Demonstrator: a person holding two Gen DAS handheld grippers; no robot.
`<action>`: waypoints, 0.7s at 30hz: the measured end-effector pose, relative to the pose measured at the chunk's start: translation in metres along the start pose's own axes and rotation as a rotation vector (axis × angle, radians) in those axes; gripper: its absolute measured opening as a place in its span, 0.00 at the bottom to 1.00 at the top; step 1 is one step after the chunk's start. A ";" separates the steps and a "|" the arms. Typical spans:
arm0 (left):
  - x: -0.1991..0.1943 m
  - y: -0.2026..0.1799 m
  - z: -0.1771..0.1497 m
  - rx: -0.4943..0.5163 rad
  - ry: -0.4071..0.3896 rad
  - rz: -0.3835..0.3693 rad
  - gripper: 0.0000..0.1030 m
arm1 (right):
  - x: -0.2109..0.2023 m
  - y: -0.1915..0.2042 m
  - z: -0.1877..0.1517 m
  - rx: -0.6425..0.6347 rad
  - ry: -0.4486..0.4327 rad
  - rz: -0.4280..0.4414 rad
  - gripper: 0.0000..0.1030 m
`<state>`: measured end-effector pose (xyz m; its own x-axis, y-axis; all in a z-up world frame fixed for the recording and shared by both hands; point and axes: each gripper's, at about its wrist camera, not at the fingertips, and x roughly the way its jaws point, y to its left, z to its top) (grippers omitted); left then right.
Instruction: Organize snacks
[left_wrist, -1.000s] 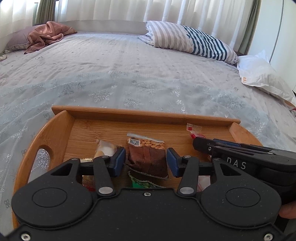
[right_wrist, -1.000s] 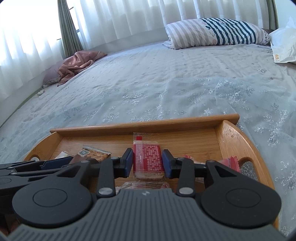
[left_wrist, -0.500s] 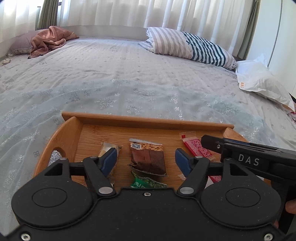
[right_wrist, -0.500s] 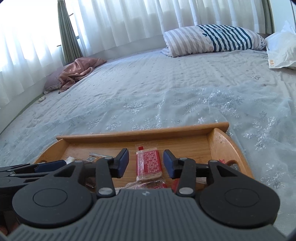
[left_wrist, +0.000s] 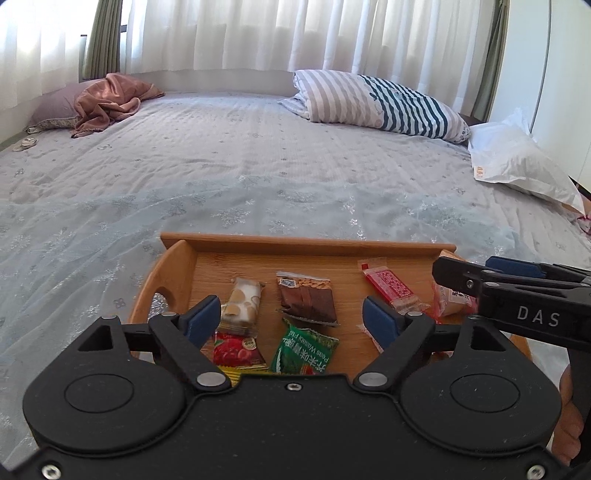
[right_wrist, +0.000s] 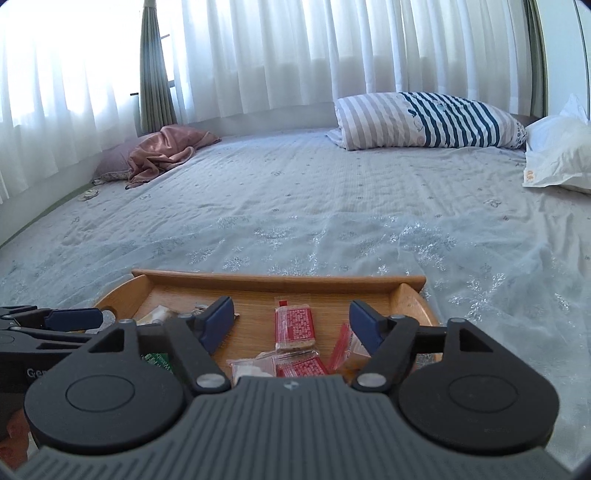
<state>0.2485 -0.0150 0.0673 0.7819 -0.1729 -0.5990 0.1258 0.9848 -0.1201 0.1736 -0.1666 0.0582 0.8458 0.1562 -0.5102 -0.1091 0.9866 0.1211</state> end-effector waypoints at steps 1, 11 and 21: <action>-0.004 0.001 -0.001 -0.001 -0.001 0.001 0.82 | -0.003 0.000 0.000 -0.005 -0.004 -0.003 0.81; -0.043 0.001 -0.006 -0.001 -0.029 -0.009 0.85 | -0.030 0.005 -0.003 -0.040 -0.024 -0.012 0.85; -0.085 -0.006 -0.017 0.024 -0.052 -0.034 0.89 | -0.062 0.007 -0.013 -0.063 -0.047 -0.017 0.86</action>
<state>0.1708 -0.0066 0.1059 0.8076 -0.2054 -0.5528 0.1666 0.9787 -0.1202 0.1141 -0.1687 0.0798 0.8712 0.1382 -0.4712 -0.1259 0.9904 0.0576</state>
